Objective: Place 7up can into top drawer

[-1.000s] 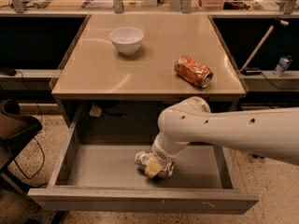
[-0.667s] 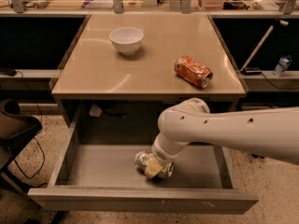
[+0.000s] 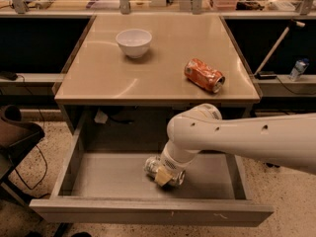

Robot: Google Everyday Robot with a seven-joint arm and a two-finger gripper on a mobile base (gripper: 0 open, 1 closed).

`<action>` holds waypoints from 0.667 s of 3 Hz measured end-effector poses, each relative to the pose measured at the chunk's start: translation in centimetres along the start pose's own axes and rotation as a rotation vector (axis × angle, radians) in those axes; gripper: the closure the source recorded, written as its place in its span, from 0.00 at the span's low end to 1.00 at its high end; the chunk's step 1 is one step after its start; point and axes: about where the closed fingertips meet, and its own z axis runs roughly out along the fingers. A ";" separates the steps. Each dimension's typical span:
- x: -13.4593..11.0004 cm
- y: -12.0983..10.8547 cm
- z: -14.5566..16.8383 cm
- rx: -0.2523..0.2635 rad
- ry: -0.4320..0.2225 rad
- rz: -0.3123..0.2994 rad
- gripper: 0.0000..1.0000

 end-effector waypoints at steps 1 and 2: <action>0.0 0.0 0.0 0.000 0.000 0.000 0.11; 0.0 0.0 0.0 0.000 0.000 0.000 0.00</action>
Offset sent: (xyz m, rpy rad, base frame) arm 0.0000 0.0000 0.0000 0.0000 0.0000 0.0000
